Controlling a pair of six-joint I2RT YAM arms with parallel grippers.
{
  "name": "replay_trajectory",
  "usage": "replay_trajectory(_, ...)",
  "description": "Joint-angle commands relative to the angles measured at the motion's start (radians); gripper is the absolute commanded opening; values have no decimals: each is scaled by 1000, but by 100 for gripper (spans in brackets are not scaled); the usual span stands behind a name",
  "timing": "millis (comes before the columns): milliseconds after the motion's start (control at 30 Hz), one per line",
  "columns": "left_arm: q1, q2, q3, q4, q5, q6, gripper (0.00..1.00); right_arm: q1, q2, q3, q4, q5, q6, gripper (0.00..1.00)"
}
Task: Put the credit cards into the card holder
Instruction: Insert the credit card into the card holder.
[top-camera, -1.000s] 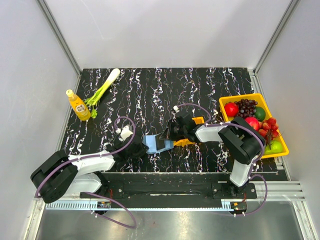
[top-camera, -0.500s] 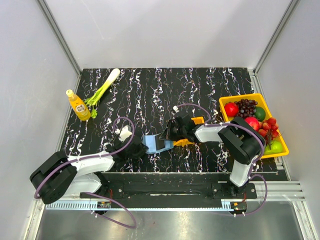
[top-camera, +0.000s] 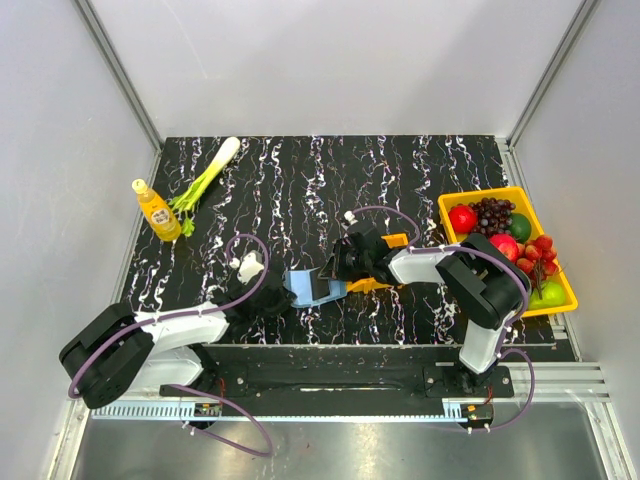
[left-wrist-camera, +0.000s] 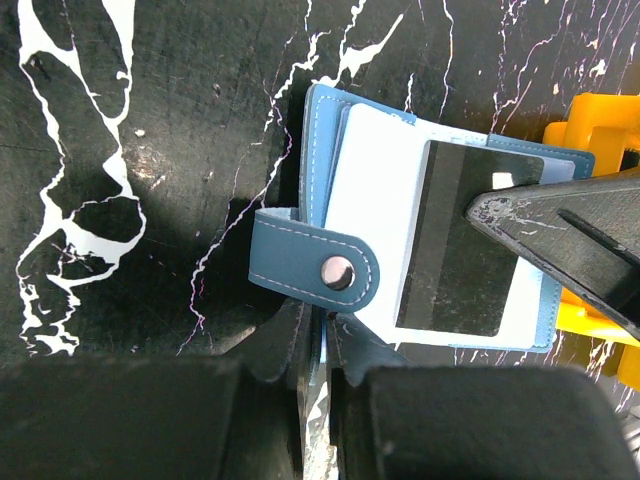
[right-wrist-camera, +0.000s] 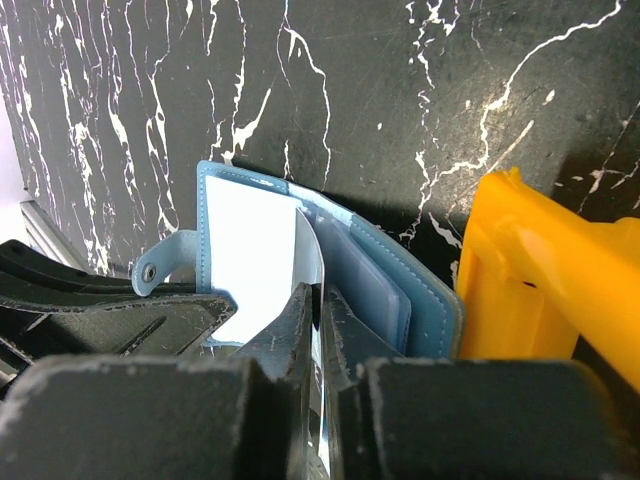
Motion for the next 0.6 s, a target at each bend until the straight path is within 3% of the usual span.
replay_trajectory(0, 2, 3, -23, -116, -46, 24, 10, -5, 40, -29, -98, 45, -68, 11)
replay_trajectory(233, 2, 7, -20, -112, -41, 29, 11, 12, 57, 18, -115, -9, -74, 11)
replay_trajectory(433, 2, 6, -20, -115, -43, 27, 10, 18, 40, 20, -91, -50, -57, 0)
replay_trajectory(500, 2, 6, -19, -116, -44, 29, 10, 19, 29, 10, -60, -74, -37, 1)
replay_trajectory(567, 2, 10, -19, -116, -44, 24, 10, 19, 38, 16, -60, -97, -32, 10)
